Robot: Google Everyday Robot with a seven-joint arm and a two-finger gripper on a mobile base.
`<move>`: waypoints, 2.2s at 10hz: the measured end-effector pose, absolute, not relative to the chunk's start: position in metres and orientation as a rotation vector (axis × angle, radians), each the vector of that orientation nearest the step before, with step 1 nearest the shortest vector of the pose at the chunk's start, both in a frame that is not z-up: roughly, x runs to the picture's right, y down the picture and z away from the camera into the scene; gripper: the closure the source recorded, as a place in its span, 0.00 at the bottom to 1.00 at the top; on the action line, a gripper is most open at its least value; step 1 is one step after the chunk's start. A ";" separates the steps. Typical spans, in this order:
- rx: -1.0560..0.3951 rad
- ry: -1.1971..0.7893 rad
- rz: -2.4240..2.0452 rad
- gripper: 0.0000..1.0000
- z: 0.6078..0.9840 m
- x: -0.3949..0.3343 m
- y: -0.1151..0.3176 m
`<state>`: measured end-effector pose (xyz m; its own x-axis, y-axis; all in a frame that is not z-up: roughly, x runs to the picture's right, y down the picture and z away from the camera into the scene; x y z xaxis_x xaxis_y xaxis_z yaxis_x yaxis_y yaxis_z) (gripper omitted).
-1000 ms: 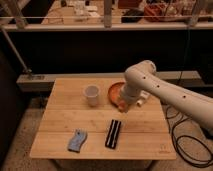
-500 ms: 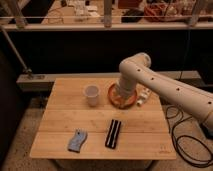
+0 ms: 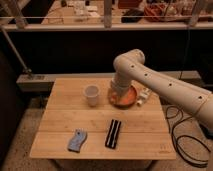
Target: Place the pepper in the ceramic cup
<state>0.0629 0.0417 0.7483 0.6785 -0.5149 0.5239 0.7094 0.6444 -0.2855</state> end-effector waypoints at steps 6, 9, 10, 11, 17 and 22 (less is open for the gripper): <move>-0.506 -0.433 -0.747 0.99 0.761 0.037 0.033; -0.499 -0.432 -0.755 0.99 0.772 0.029 0.023; -0.496 -0.431 -0.754 0.99 0.773 0.026 0.024; -0.492 -0.431 -0.758 0.99 0.774 0.020 0.024; -0.474 -0.426 -0.772 0.99 0.797 -0.008 0.009; -0.468 -0.411 -0.769 0.99 0.809 -0.015 0.002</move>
<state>-0.0145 0.0023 0.8094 0.6496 -0.5612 0.5129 0.7383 0.6266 -0.2494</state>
